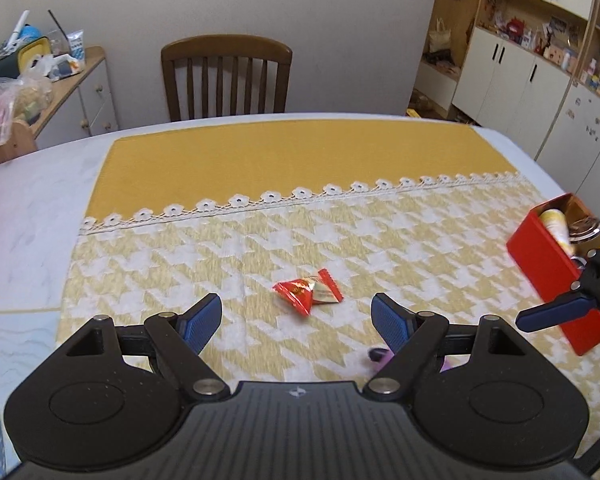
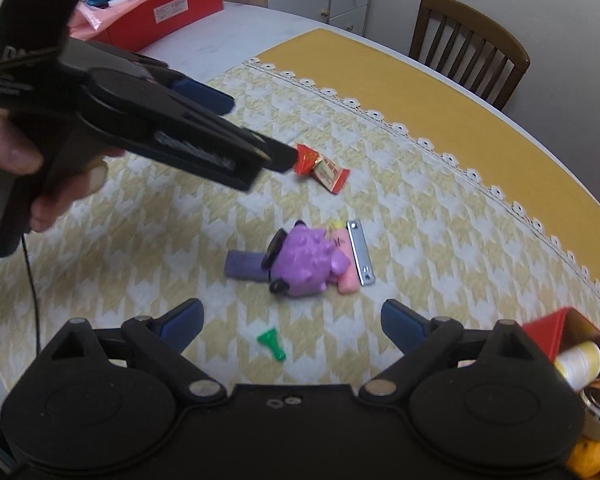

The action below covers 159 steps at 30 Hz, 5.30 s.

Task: Organize rigid objects
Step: 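Move the left gripper to the red candy while the right gripper approaches the purple toy, then grasp the red candy with the left gripper while the right gripper grasps the purple toy, then carry the candy and purple toy into the red tin and open both grippers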

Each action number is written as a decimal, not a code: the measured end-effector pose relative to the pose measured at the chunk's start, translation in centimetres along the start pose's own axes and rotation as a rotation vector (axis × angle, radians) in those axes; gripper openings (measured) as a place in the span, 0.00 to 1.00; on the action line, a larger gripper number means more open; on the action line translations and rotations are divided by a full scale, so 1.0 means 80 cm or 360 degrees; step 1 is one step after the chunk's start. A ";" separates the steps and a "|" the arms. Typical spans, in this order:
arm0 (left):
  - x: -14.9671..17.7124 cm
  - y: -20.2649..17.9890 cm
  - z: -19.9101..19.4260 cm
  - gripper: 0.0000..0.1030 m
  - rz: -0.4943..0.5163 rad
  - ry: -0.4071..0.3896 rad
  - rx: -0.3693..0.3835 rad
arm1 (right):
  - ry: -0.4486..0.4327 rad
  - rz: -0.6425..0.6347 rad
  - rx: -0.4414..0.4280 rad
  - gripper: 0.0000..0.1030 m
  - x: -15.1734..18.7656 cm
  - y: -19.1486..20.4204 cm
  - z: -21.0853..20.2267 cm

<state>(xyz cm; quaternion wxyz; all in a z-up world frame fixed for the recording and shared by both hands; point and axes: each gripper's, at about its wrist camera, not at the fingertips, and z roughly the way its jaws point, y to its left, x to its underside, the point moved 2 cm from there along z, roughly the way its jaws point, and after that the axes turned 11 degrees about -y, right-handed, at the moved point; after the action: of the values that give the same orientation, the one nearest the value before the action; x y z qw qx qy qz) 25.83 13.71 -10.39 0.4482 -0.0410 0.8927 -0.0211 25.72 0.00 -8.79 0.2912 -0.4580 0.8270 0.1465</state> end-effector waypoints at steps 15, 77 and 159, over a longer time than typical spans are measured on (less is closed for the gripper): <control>0.005 0.003 0.082 0.79 0.0107 0.0069 0.0078 | 0.0074 0.0096 0.0050 0.82 -0.024 -0.014 0.062; 0.053 0.023 -0.013 0.20 -0.0020 0.0030 0.0072 | 0.0082 0.0240 0.0047 0.60 -0.007 -0.010 0.071; -0.052 -0.384 0.020 0.20 0.0266 0.0062 0.0547 | -0.0084 0.0507 0.0322 0.52 0.157 -0.254 -0.160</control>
<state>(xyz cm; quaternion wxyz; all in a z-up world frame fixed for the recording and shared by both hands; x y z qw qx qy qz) 31.29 -16.50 -5.74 0.4314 0.1109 0.8848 -0.1368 33.23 -25.88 -5.95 0.3305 -0.2856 0.8917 0.1189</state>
